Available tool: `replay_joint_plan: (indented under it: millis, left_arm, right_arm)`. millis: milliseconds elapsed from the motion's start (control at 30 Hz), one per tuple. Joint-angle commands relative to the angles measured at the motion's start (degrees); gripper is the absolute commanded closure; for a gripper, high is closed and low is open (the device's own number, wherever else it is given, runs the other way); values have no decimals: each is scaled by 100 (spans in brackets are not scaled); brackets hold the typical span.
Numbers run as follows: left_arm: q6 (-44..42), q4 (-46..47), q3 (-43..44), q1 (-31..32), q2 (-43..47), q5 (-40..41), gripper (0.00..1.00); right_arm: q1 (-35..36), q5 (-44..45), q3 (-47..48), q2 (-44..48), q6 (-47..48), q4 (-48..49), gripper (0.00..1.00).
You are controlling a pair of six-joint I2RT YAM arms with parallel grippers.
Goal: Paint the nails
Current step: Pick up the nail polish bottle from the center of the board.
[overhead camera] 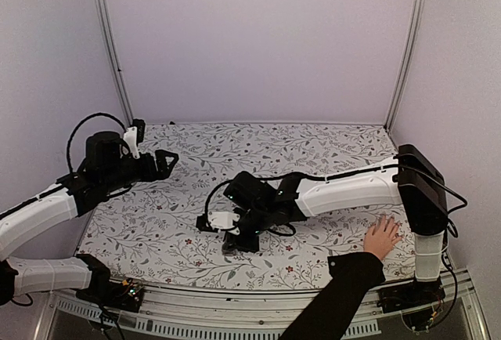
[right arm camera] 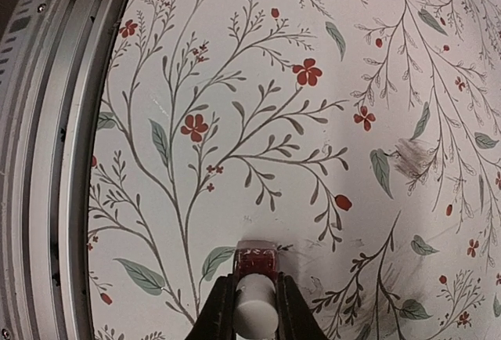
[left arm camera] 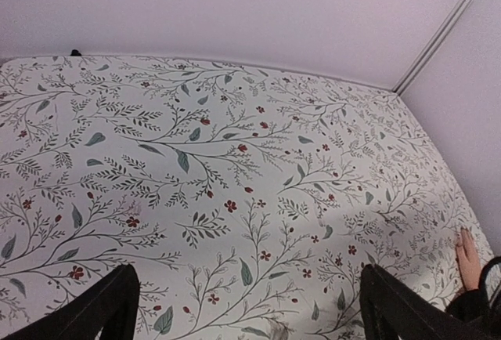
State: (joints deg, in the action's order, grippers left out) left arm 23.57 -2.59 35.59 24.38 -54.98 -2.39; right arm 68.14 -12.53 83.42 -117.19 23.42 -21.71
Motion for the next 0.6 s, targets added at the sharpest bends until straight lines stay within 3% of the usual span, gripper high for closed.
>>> replay_joint_plan:
  millis: [0,300,567]
  left_arm:
    - [-81,38,-97,22,20,-5,0]
    - [-231,22,55,24,-97,-434,0]
    - [-501,270,174,88,-138,-1172,0]
  right_arm:
    - [15,-128,147,-53,42,-38,95]
    - [-310,-490,5,380,-117,44,100]
    - [-946,-1028,-575,1373,-391,262,100]
